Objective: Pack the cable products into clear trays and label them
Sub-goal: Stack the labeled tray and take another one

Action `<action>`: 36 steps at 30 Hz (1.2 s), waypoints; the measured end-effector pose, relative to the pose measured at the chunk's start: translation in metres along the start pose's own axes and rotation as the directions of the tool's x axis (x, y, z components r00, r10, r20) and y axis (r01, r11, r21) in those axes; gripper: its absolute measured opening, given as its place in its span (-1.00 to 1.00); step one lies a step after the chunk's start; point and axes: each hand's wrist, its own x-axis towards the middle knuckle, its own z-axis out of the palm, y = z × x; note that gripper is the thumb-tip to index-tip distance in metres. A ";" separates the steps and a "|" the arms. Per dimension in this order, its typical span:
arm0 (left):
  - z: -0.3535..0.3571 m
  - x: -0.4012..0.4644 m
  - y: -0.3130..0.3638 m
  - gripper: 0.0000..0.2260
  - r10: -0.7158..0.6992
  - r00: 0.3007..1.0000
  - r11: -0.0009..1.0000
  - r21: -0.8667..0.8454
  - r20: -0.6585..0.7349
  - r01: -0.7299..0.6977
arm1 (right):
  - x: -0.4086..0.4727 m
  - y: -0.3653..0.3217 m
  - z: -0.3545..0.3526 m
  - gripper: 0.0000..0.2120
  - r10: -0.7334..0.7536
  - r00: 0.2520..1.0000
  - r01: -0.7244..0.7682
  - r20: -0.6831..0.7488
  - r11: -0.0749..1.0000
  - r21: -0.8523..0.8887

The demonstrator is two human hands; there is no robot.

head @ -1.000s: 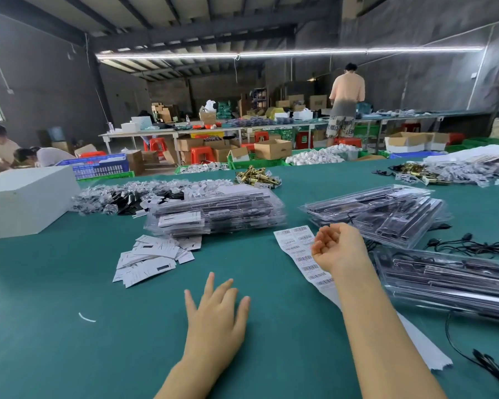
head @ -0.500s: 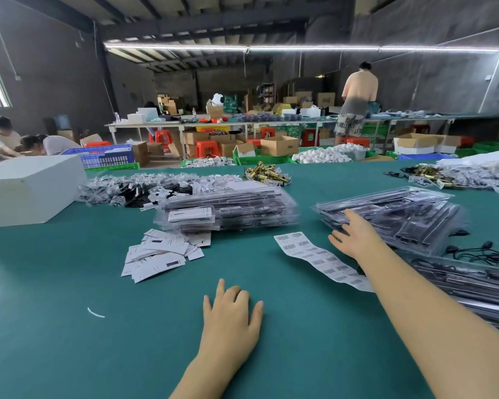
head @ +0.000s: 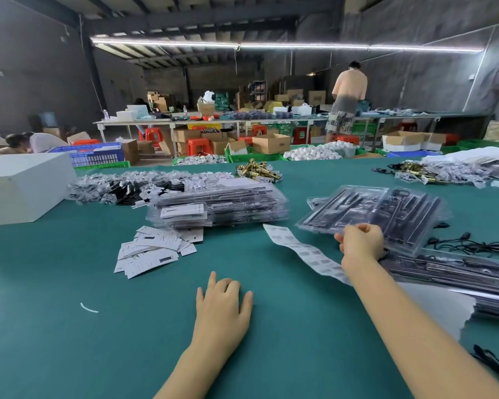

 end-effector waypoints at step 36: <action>-0.035 0.001 0.005 -0.78 -0.066 0.940 -0.375 -0.881 0.334 0.287 | -0.157 0.035 -0.040 -0.90 -0.248 0.738 0.330 0.627 0.944 -0.015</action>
